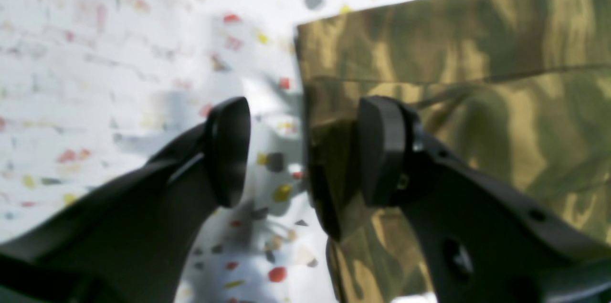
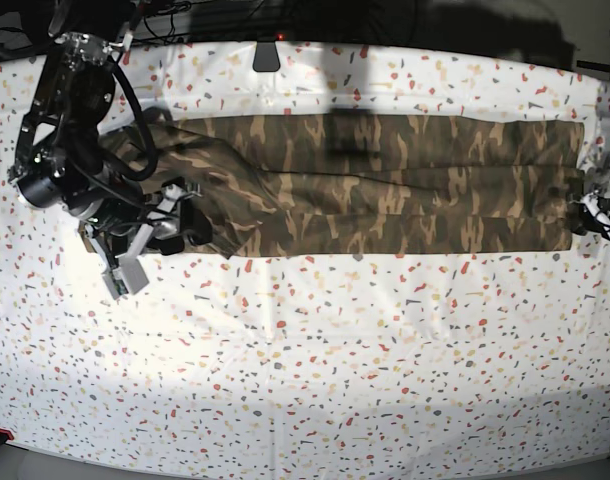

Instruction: Fold the T-shirt properly

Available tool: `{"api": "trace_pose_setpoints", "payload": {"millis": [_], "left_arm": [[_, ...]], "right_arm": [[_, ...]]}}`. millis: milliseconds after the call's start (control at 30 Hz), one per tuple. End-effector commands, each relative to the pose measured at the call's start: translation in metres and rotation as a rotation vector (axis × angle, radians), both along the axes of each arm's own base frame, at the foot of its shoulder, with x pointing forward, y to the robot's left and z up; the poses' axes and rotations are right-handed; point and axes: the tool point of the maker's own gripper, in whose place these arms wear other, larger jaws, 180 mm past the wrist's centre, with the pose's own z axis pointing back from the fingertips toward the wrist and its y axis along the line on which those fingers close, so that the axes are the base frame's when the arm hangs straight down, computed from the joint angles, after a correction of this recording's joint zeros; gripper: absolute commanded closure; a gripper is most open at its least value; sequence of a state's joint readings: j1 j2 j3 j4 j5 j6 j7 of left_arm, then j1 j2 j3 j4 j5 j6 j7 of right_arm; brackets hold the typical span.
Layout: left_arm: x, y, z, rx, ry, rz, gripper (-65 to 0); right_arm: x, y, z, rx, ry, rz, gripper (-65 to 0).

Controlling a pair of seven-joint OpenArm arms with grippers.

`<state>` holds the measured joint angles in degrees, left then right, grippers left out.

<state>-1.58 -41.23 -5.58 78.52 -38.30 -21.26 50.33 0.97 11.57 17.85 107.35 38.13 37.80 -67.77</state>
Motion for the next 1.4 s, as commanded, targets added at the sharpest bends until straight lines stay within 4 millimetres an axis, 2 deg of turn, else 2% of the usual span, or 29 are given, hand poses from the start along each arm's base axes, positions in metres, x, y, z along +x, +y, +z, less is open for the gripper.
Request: {"api": "trace_pose_setpoints", "payload": {"millis": [0,167,367,467,600,800,900,1000,1200,1367], "left_arm": [[0.011,0.01,0.013,-0.03,-0.022,0.014,-34.6],[0.009,0.025,-0.007,-0.181,0.077,0.02,-34.6],[-0.013,0.023,-0.03,-0.415,0.15,0.087,-34.6],[-0.022,0.01,-0.029,-0.507,0.205,0.08,-34.6],[-0.021,-0.003,-0.026,-0.575,0.202,0.07,-34.6],[-0.024,-0.04,-0.045,-0.646,0.229,0.047,-34.6],[-0.027,-0.047,-0.054,-0.635,0.251,0.039,-34.5],[-0.025,-0.039,-0.05,-0.622,0.235,0.047,-34.5],[-0.028,-0.006,-0.035,-0.564,0.226,0.07,-34.5],[-0.027,-0.017,-0.024,-0.66,0.219,0.059,-31.5]], "right_arm": [[0.006,0.002,0.014,0.009,-0.05,0.014,-27.6],[0.005,0.002,0.014,0.007,-0.046,0.014,-27.6],[0.005,0.002,0.014,0.007,-0.046,0.014,-27.6],[0.005,0.002,0.014,0.008,-0.047,0.014,-27.6],[0.005,0.002,0.014,0.007,-0.047,0.014,-27.6],[0.005,0.002,0.014,0.007,-0.046,0.014,-27.6],[0.005,0.001,0.013,0.006,-0.045,0.014,-27.6],[0.005,0.001,0.013,0.005,-0.044,0.015,-27.6],[0.005,0.001,0.013,0.006,-0.045,0.015,-27.6],[0.006,0.002,0.014,0.008,-0.048,0.014,-27.6]]}}
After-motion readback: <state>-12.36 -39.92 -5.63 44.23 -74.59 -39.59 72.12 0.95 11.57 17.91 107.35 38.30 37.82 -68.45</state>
